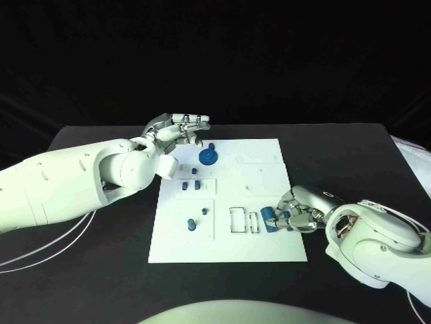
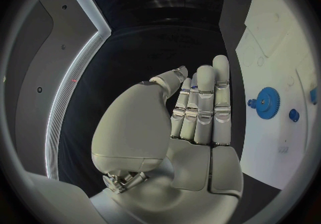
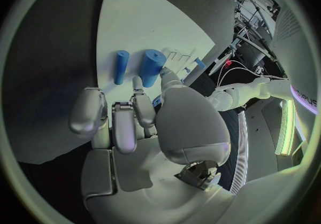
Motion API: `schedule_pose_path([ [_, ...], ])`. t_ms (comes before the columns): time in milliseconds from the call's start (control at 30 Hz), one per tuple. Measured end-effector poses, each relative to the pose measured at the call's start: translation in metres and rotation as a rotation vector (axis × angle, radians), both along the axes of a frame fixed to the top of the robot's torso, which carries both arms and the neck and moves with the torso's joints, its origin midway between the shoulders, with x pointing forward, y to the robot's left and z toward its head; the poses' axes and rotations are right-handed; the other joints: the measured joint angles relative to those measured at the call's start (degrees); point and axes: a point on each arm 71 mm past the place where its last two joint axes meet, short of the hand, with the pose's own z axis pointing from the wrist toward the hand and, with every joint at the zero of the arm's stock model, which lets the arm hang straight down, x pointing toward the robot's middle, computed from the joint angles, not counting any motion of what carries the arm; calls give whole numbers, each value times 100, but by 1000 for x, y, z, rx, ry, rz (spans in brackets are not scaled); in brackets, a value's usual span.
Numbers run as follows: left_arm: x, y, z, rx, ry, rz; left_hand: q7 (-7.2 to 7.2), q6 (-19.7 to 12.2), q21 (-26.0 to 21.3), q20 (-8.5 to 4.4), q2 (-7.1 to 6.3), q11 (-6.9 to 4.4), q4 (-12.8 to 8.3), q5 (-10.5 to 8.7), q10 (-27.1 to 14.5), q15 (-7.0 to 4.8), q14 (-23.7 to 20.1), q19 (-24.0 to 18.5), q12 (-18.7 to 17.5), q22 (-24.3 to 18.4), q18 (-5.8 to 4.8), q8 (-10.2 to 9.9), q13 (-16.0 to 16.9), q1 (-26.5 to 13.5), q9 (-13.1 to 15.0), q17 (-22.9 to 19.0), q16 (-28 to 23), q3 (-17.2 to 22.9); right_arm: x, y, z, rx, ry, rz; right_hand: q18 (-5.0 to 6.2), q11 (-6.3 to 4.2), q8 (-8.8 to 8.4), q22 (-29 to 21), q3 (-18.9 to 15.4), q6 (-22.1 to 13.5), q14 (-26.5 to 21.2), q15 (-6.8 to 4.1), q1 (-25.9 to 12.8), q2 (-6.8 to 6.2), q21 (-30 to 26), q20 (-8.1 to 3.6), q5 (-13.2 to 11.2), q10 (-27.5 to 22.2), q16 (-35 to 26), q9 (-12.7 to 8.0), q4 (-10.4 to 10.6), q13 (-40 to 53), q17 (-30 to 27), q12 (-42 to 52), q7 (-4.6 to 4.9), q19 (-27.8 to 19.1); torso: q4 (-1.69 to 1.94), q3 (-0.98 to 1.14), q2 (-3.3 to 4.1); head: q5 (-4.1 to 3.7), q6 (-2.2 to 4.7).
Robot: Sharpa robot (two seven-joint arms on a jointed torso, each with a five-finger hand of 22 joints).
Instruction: Assemble the parts on the task board
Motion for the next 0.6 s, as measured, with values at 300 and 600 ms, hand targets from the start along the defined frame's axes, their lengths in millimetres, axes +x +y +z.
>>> schedule_pose_path([
  [300,0,0,0,0,2,-1,0,0,0,0,0,0,0,0,0,8,-28,0,0,0,0,0,0,0,0,-2,0,0,1,2,-7,-19,23,9,0,0,69,30,-44,0,0,0,25,56,23,0,17,0,3,12,78,32,-1,0,0,0,-3,-3,3,5,-12],
  [600,0,0,0,-1,5,-7,0,0,0,0,23,-21,-17,0,-21,8,-28,0,24,0,0,0,0,23,0,-7,0,18,7,6,-9,-14,13,8,1,-20,172,77,-60,12,0,0,141,196,69,0,156,19,23,50,143,101,-1,23,-10,0,0,-3,3,1,-17],
])
